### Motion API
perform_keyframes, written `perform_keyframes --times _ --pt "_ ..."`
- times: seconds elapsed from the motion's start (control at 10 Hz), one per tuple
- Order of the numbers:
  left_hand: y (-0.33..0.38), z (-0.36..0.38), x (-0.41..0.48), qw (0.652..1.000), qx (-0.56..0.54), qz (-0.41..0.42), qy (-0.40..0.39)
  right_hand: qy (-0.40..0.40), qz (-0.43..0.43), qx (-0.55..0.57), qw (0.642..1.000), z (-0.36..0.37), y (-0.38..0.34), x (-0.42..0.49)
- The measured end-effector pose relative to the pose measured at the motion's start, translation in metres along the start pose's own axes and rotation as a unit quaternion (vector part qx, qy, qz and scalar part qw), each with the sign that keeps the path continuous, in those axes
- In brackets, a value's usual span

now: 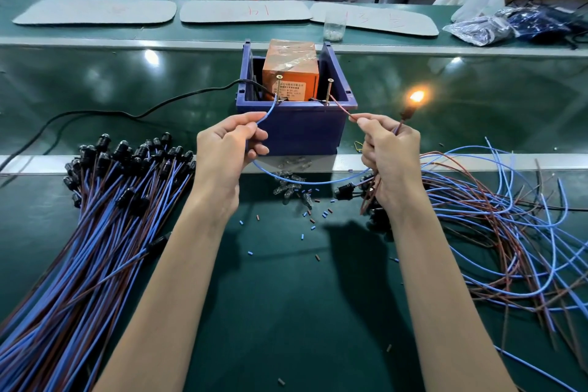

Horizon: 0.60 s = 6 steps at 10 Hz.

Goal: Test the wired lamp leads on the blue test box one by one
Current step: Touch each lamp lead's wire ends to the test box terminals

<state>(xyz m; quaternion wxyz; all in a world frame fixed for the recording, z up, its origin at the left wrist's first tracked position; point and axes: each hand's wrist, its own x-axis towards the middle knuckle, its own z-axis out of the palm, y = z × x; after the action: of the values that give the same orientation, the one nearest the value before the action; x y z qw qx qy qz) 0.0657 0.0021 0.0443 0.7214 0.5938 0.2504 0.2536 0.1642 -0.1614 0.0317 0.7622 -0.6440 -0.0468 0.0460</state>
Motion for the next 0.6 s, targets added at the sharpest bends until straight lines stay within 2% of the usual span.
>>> perform_keyframes --times 0.6 --pt "0.0 -0.0005 0.0014 1.0 -0.006 0.003 0.012 -0.002 -0.002 -0.005 1.0 0.0044 0.0012 -0.0008"
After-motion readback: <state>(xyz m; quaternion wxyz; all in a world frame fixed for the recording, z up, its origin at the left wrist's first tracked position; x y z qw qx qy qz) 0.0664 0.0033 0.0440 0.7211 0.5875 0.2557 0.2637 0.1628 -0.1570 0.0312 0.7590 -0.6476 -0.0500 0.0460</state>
